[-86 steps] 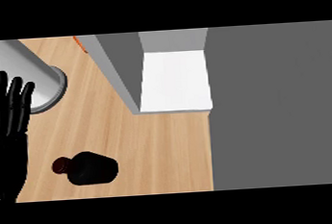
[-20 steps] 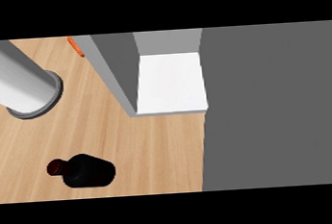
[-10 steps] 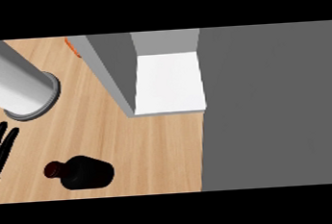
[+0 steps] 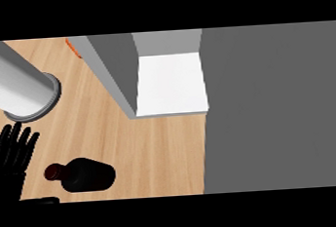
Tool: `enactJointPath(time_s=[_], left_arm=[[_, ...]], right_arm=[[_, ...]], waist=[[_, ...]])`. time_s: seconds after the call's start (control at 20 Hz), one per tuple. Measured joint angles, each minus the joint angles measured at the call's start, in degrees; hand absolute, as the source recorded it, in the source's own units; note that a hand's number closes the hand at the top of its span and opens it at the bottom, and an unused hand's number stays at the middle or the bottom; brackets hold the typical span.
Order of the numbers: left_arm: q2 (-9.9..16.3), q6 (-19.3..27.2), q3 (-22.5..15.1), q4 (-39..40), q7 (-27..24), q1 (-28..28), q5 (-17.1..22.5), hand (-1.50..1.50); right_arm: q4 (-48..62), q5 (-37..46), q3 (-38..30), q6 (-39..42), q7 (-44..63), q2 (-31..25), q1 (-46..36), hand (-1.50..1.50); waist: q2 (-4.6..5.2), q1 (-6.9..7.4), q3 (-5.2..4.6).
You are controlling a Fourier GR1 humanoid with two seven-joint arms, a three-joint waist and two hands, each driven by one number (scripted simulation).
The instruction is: Pick up the wine, place it into the cabinet and close the cabinet
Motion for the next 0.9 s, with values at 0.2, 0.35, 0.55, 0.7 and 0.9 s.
enactJointPath(time_s=[0.2, 0.35, 0.55, 0.7, 0.9], left_arm=[[-0.13, -1.68, -0.34, 6.65, -4.26, -0.42, -1.91, -1.5], [-0.68, -2.6, -1.25, 10.43, -7.19, -0.4, -3.66, -1.5], [-0.17, -5.91, -2.14, 18.43, -11.29, -2.55, -4.14, -1.5], [0.95, -9.03, -1.88, 24.42, -14.71, -3.48, -3.98, -1.5], [1.58, -12.35, -1.95, 31.66, -18.91, -4.41, -4.24, -1.5]], right_arm=[[0.13, -0.34, 0.02, 0.88, -0.54, 0.51, 0.9, -1.5], [0.12, -0.64, -0.24, 0.9, 0.11, 0.89, 0.36, -1.5], [0.71, -0.73, 0.07, 0.68, 0.55, 1.86, -0.89, -1.5], [0.73, -0.96, -0.59, 1.42, -0.02, 1.89, -0.16, -1.5], [0.63, -1.06, 0.34, 1.52, 0.63, 2.32, -0.3, -1.5]], waist=[[-0.01, 0.0, 0.0], [0.0, 0.11, -0.01], [0.05, 0.21, -0.03], [0.03, 0.16, -0.02], [0.03, 0.2, -0.03]])
